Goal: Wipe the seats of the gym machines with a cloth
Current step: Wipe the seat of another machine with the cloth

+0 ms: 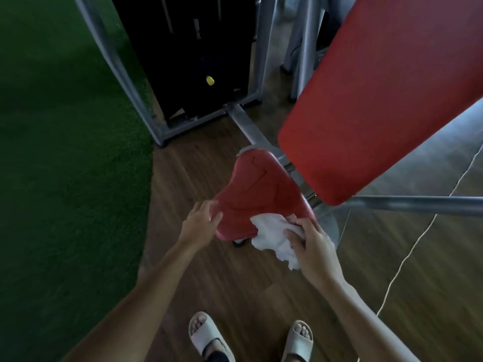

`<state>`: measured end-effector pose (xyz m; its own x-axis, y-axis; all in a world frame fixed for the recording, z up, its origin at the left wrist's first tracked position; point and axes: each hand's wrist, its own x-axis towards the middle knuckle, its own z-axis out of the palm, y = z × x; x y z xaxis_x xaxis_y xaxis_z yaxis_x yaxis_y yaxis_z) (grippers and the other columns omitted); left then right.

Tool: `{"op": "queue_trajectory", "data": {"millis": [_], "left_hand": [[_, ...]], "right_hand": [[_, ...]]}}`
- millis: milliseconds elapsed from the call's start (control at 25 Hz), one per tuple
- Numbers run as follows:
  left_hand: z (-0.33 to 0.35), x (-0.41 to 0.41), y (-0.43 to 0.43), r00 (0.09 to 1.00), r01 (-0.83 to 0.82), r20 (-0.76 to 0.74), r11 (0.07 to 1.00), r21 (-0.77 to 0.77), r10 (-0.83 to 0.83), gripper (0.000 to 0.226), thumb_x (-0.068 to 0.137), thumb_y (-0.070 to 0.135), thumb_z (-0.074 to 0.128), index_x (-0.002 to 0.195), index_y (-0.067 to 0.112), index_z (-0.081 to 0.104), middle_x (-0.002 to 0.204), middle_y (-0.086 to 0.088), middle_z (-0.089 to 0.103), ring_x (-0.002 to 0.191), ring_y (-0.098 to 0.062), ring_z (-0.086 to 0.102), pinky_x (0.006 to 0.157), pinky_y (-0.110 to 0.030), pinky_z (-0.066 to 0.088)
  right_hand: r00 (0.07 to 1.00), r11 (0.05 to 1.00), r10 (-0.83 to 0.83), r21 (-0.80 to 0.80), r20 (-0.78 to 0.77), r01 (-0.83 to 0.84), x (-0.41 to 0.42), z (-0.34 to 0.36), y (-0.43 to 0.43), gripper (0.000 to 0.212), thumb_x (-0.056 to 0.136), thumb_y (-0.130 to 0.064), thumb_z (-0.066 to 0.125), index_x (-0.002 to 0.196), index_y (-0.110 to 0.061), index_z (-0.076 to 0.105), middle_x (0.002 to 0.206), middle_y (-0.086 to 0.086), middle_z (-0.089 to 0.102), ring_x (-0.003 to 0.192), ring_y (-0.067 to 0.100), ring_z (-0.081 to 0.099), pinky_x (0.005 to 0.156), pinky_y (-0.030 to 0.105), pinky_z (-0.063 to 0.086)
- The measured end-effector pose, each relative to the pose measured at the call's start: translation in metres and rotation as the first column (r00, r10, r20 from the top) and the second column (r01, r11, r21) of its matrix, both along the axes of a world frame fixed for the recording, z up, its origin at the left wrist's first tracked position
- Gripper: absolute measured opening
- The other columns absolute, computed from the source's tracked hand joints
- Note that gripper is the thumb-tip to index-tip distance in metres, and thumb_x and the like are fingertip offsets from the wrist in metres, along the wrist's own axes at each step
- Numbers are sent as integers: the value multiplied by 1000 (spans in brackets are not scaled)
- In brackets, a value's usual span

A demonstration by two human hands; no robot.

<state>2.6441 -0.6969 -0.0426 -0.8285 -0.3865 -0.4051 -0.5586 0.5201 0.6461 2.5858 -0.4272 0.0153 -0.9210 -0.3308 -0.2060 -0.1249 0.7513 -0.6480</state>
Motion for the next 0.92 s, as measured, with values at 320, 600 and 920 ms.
{"op": "queue_trajectory", "data": {"millis": [320,600,920], "left_hand": [[-73,-29,35,965,-211,-199,958,-195,172,44,105,29,42,146,11,43,151,-6,41,136,-27,41,111,-45,35],[-94,-28,24,940,-214,-262,976,47,219,47,107,18,40,154,15,33,163,0,25,153,-17,10,126,-40,11],[-103,-17,-23,954,-93,-261,975,203,145,47,109,13,36,152,29,36,160,18,24,153,-12,-3,118,-28,-13]], "right_hand": [[977,995,82,-43,-197,-93,-54,-75,-14,22,98,-31,58,118,-23,59,120,-9,59,108,14,58,89,39,51],[928,941,337,39,-157,-335,-33,-119,-55,46,97,-49,36,140,-41,50,143,-9,48,124,21,45,101,43,41],[913,949,308,23,-267,-314,-48,-145,-129,48,92,-50,51,136,-32,61,145,1,52,132,25,42,105,50,44]]}}
